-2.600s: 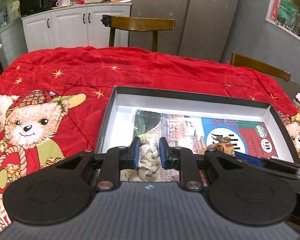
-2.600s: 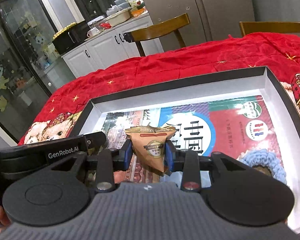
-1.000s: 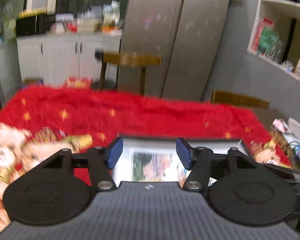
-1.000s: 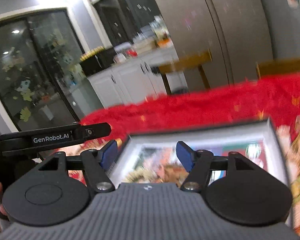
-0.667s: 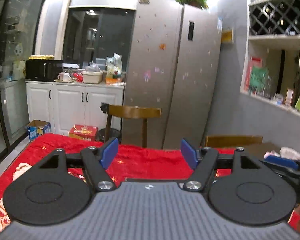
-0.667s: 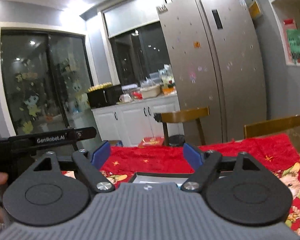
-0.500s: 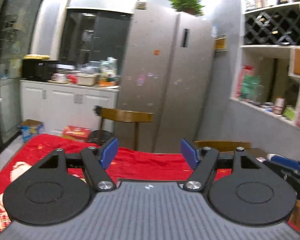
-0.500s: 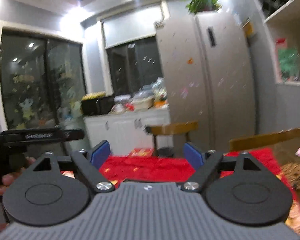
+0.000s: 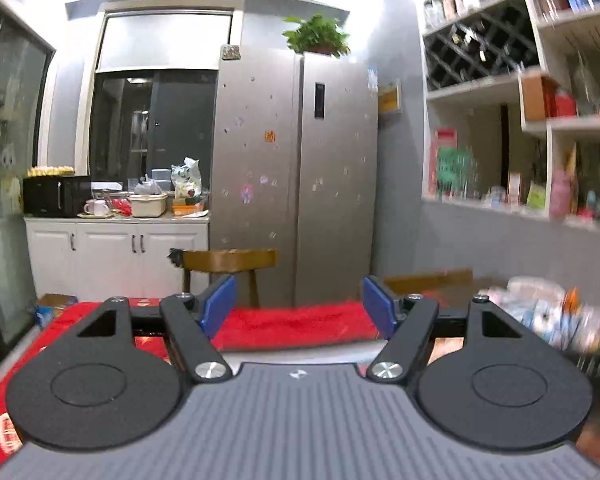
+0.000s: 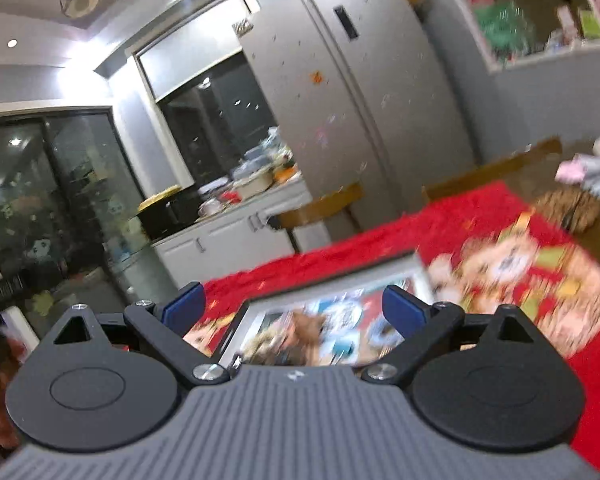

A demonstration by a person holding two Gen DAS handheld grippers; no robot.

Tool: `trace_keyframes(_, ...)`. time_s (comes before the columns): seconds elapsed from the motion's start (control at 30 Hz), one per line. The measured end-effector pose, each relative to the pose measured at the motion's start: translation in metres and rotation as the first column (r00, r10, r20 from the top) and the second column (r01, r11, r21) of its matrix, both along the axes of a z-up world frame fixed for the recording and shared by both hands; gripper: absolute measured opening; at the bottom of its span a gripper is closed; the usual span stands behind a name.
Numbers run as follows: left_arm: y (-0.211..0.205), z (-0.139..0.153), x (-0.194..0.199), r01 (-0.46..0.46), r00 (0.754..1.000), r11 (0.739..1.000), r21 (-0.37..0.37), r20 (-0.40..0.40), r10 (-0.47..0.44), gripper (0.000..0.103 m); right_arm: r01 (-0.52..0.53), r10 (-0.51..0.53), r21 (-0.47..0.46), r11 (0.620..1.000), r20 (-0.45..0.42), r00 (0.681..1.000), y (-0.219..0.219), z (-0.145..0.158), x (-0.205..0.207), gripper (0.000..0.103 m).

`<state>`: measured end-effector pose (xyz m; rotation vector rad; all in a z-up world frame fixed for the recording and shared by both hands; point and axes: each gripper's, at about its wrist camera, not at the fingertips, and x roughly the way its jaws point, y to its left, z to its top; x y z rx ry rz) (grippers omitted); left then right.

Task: Organize objects
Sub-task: 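Lift both open tools up away from the box, then move the left tool to the black lace-trimmed scrunchie while the right tool approaches the red candy bar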

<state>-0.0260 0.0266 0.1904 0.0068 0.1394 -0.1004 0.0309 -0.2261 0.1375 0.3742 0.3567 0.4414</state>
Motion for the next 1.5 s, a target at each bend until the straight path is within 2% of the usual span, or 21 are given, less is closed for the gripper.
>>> trace_keyframes(0.1, 0.006, -0.038, -0.006, -0.036, 0.999, 0.998, 0.056, -0.035, 0.038, 0.075, 0.026, -0.026, -0.028, 0.999, -0.005, 1.0, 0.014, -0.017, 0.008, 0.099)
trace_keyframes(0.33, 0.038, -0.107, 0.011, -0.031, 0.987, 0.999, 0.042, -0.154, 0.037, 0.075, 0.094, -0.098, -0.068, 0.993, -0.061, 0.993, 0.026, -0.063, 0.021, 0.099)
trace_keyframes(0.53, 0.045, -0.141, 0.025, -0.013, 0.96, 0.996, 0.086, -0.277, 0.036, 0.075, 0.1, -0.112, -0.081, 0.992, -0.153, 0.982, 0.018, -0.085, 0.031, 0.099)
trace_keyframes(0.67, 0.03, -0.147, 0.034, -0.1, 0.944, 0.983, 0.153, -0.299, 0.142, 0.075, 0.068, -0.091, -0.11, 0.992, -0.222, 0.971, 0.023, -0.098, 0.042, 0.099)
trace_keyframes(0.8, 0.037, -0.15, 0.036, -0.12, 0.925, 0.989, 0.087, -0.353, 0.143, 0.075, 0.048, -0.078, -0.108, 0.993, -0.298, 0.951, 0.024, -0.109, 0.05, 0.099)
trace_keyframes(0.9, 0.036, -0.156, 0.042, -0.153, 0.907, 0.983, 0.097, -0.381, 0.179, 0.074, 0.022, -0.065, -0.138, 0.99, -0.313, 0.948, 0.033, -0.117, 0.05, 0.098)
trace_keyframes(1.0, 0.041, -0.169, 0.049, -0.174, 0.865, 0.984, 0.02, -0.474, 0.163, 0.072, 0.001, -0.063, -0.215, 0.977, -0.282, 0.957, 0.047, -0.121, 0.048, 0.098)
trace_keyframes(1.1, 0.048, -0.182, 0.055, -0.21, 0.832, 0.977, -0.028, -0.53, 0.164, 0.065, -0.01, -0.053, -0.23, 0.973, -0.268, 0.962, 0.051, -0.121, 0.047, 0.098)
trace_keyframes(1.23, 0.049, -0.186, 0.054, -0.228, 0.845, 0.973, -0.037, -0.504, 0.178, 0.064, -0.013, -0.046, -0.211, 0.977, -0.274, 0.961, 0.048, -0.121, 0.049, 0.098)
trace_keyframes(1.3, 0.05, -0.185, 0.054, -0.213, 0.856, 0.975, -0.064, -0.494, 0.155, 0.064, -0.014, -0.044, -0.206, 0.979, -0.276, 0.96, 0.047, -0.121, 0.05, 0.098)
trace_keyframes(1.5, 0.049, -0.183, 0.053, -0.185, 0.867, 0.976, -0.111, -0.486, 0.109, 0.064, -0.017, -0.042, -0.213, 0.977, -0.27, 0.962, 0.048, -0.121, 0.052, 0.099)
